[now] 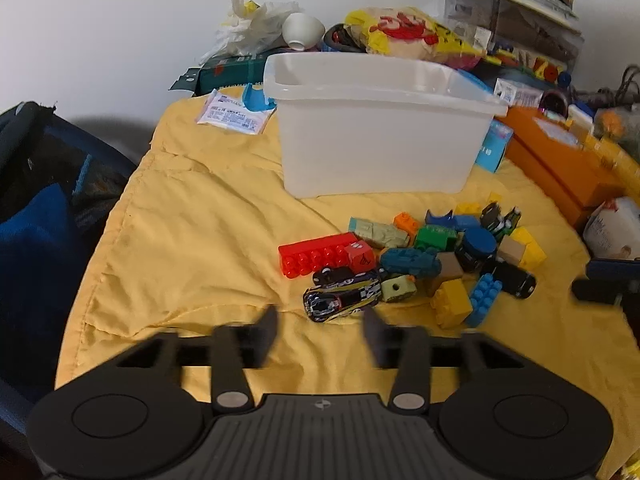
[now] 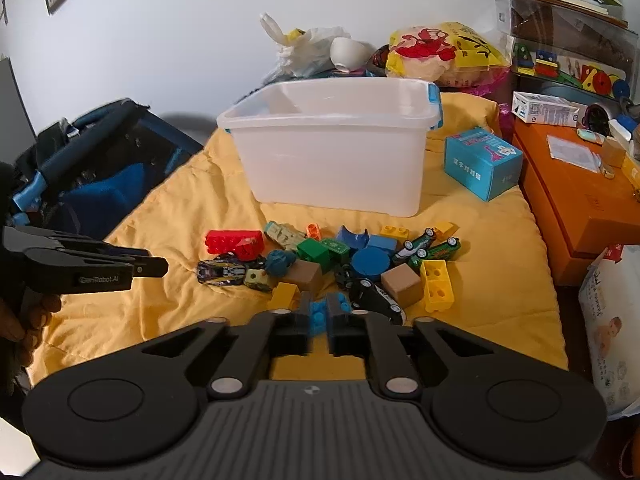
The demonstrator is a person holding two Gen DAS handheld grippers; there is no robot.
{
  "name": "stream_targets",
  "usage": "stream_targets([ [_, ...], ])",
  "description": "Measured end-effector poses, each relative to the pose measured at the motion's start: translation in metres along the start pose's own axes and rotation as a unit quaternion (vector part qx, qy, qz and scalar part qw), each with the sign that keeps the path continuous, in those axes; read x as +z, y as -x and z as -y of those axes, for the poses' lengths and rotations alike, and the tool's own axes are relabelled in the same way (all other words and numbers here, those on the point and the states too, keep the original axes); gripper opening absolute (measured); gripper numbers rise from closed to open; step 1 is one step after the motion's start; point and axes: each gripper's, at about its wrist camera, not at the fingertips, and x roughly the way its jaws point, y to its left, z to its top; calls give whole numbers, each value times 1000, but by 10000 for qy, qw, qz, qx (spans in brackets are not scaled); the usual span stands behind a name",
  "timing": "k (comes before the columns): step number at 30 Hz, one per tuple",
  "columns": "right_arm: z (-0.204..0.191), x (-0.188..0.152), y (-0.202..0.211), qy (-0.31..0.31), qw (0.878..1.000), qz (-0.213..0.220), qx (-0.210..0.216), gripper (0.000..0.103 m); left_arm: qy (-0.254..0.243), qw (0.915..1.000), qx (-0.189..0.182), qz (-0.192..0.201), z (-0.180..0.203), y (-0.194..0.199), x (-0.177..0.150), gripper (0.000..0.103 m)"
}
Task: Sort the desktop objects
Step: 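Move both grippers open toward the pile of toys in front of the bin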
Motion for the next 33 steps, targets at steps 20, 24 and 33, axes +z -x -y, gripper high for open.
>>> stream_targets([
  [20,1,6,-1,-179,9987,44,-484,98,191,9995,116,-218,3,-2,3,81],
  [24,1,4,-2,-154,9987,-5,-487,98,19,9996,208,-190,6,-1,3,60],
  [33,4,2,-7,-98,9990,-122,-428,21,-178,9996,192,-75,8,-1,4,22],
])
